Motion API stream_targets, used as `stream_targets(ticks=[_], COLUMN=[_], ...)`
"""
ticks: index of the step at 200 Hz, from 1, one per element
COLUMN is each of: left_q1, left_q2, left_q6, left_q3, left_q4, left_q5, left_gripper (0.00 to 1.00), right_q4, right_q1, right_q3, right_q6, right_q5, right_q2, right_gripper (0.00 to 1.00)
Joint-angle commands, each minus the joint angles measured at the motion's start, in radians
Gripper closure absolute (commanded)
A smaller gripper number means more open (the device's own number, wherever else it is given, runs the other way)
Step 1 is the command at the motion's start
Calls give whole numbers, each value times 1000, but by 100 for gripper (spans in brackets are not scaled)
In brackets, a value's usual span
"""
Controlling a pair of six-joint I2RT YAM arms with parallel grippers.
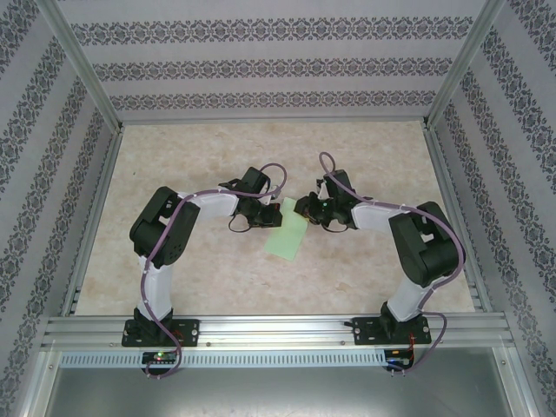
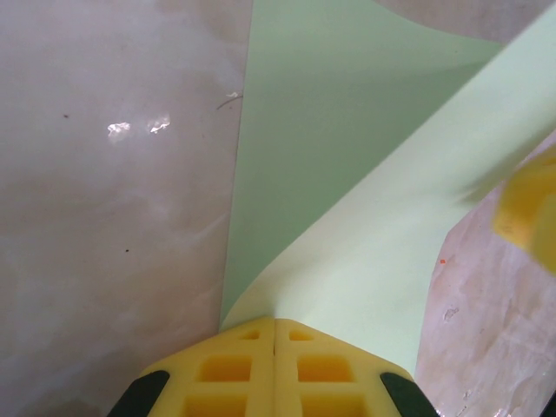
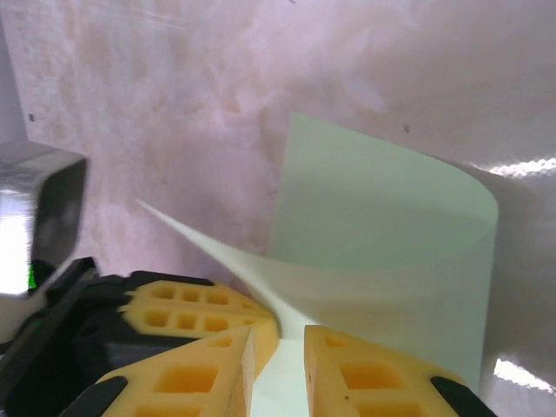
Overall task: Fold a paper plane with a square sheet of paper (pick it up from the middle)
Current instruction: Fold the square sheet of paper in half at the center of the table.
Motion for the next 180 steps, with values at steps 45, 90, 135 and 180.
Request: stream_targets(ticks=[45, 90, 135, 180], left_q1=[-13, -13, -13, -13], left_q2=[41, 43, 42, 43], left_q6=[25, 26, 25, 28], left_q3=[-7, -10, -1, 1], left_q4=[-76, -77, -77, -83], left_q5=[-26, -28, -27, -27], left_gripper=[100, 100, 100, 100], right_q4=[7, -64, -61, -40], right_q1=[-7, -38, -53, -57], right_q3=[-6, 62, 87, 64], right_q6=[-13, -41, -55, -56], right_q5=[-9, 7, -9, 20], right_q2=[74, -9, 71, 141], right_gripper=[78, 77, 77, 77])
